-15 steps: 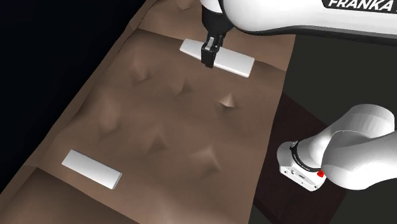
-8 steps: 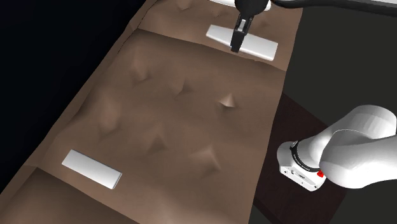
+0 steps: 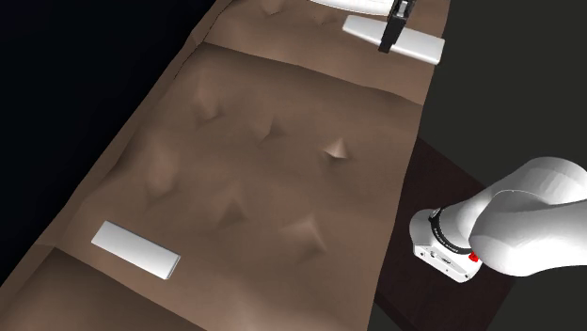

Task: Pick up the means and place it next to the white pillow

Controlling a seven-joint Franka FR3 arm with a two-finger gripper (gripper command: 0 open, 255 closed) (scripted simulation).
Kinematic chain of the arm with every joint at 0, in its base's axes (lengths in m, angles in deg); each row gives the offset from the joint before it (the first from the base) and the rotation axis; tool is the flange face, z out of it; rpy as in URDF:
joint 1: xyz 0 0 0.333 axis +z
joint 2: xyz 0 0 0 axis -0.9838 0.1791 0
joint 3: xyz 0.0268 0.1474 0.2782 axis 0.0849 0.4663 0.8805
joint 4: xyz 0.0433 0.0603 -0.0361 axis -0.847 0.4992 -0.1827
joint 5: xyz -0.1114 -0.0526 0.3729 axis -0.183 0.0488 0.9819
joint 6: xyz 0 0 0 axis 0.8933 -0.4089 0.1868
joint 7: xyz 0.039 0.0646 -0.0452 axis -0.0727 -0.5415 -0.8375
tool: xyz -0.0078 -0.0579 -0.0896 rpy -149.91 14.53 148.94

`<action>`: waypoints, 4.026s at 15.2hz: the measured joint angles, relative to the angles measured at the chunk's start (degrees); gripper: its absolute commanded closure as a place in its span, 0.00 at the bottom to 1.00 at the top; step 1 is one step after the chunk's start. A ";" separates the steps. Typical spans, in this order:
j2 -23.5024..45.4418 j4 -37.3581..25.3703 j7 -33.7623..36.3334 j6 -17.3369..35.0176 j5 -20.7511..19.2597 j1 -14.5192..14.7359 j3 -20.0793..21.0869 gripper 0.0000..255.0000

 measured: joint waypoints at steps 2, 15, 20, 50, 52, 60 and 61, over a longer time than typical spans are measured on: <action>0.20 -0.25 -2.78 0.10 -0.77 -1.03 -2.05 1.00; 9.07 -9.41 -21.53 0.80 -2.38 -6.52 -15.55 1.00; 16.04 -16.67 -29.90 0.38 -0.11 -8.50 -20.98 1.00; 22.62 -0.61 -33.48 22.24 2.96 -9.33 -23.22 1.00; 23.32 0.41 -33.91 23.85 3.39 -9.41 -23.35 1.00; 24.10 1.33 -34.26 25.45 3.89 -9.42 -23.39 1.00; 24.11 1.33 -34.26 25.46 3.90 -9.42 -23.40 0.00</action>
